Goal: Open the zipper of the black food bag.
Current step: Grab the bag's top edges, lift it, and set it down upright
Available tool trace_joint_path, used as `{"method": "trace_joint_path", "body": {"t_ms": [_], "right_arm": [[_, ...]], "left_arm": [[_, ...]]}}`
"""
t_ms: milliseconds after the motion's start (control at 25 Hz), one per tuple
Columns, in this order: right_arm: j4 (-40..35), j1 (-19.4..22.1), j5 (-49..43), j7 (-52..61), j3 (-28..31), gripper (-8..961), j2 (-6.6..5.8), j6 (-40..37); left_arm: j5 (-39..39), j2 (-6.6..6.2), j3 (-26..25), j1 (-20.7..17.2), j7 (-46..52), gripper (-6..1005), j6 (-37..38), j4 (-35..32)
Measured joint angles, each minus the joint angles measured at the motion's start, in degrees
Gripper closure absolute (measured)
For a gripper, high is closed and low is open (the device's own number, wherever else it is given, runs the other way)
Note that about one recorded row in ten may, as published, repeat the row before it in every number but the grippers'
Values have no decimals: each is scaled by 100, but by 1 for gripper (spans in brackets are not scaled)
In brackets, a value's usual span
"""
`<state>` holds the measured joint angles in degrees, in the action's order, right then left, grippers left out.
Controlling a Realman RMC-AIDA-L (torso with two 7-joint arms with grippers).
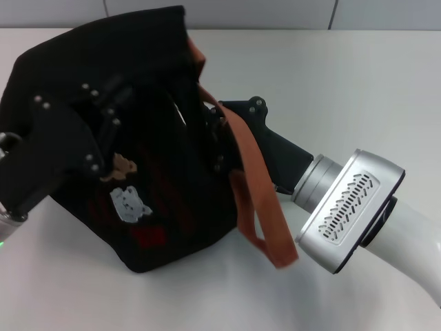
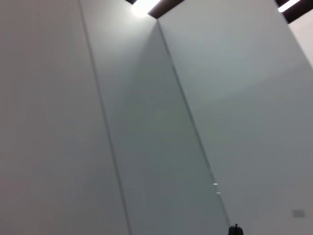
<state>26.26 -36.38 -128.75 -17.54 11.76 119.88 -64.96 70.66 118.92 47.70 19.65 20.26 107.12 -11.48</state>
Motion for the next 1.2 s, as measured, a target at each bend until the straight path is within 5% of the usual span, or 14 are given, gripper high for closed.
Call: {"method": "trace_joint_path", "body": {"t_ms": [560, 1200], "right_arm": [[-316, 443, 32, 150, 161, 929, -6, 255], [-680, 515, -2, 1509, 650, 906, -52, -652]], "left_arm": [[2, -12, -1160, -341, -5, 934, 129, 256], [-5, -23, -1297, -785, -5, 937, -362, 404]]}}
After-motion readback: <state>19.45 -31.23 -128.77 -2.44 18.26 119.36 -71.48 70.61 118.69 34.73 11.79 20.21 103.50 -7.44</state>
